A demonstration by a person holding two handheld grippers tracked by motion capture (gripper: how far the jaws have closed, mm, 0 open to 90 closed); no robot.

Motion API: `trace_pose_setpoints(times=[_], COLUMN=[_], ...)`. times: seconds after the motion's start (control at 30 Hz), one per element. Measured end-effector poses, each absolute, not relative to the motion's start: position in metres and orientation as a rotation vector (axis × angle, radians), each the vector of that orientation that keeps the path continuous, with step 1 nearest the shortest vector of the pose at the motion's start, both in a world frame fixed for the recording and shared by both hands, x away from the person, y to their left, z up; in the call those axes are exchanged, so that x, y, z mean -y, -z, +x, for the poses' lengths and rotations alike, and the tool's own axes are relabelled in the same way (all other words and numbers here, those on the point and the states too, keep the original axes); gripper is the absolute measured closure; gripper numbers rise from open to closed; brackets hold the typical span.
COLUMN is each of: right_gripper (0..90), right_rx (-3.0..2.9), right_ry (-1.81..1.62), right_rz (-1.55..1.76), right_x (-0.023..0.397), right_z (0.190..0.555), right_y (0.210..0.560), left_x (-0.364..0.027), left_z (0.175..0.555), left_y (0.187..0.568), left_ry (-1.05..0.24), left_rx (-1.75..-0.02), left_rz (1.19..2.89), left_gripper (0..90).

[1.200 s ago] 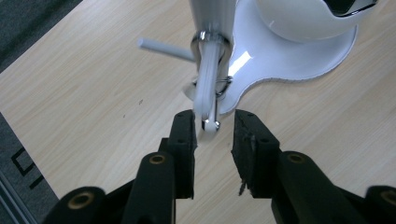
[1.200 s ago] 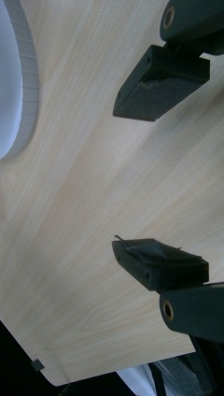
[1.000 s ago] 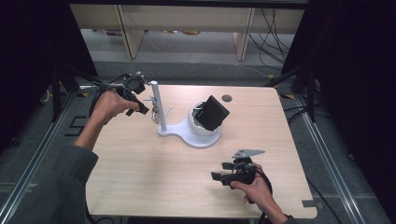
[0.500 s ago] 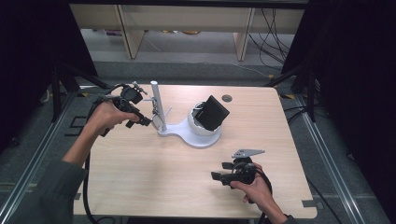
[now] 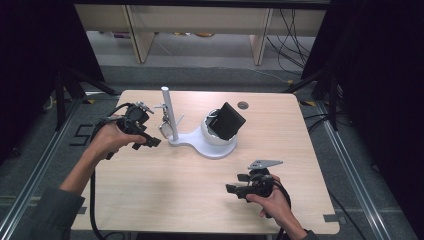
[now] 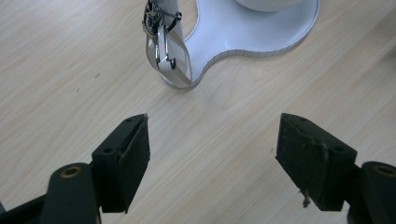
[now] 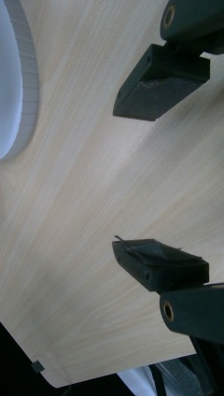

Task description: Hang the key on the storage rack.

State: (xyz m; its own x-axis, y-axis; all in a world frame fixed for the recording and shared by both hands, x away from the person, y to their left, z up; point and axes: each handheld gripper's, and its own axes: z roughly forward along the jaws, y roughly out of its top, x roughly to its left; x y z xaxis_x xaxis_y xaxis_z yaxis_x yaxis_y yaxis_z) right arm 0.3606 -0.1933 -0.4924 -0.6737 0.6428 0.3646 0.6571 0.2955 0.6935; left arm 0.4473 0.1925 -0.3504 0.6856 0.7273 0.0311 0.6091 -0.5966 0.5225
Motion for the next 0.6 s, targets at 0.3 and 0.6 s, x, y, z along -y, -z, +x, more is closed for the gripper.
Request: trace_pose_setpoints(times=[0.3, 0.6], right_gripper=[30.4, 28.4], right_rx=[2.537, 2.504], right_ry=[1.355, 1.365], right_rz=[-1.263, -1.276], right_x=[0.194, 0.194], right_z=[0.362, 0.362], right_y=[0.492, 0.493], left_x=[-0.189, -0.181], left_z=[0.428, 0.41], left_y=[0.365, 0.382], left_ry=[-0.32, -0.32], left_rx=[-0.982, -0.919], left_rz=[2.373, 2.348], left_gripper=[23.9, 20.3])
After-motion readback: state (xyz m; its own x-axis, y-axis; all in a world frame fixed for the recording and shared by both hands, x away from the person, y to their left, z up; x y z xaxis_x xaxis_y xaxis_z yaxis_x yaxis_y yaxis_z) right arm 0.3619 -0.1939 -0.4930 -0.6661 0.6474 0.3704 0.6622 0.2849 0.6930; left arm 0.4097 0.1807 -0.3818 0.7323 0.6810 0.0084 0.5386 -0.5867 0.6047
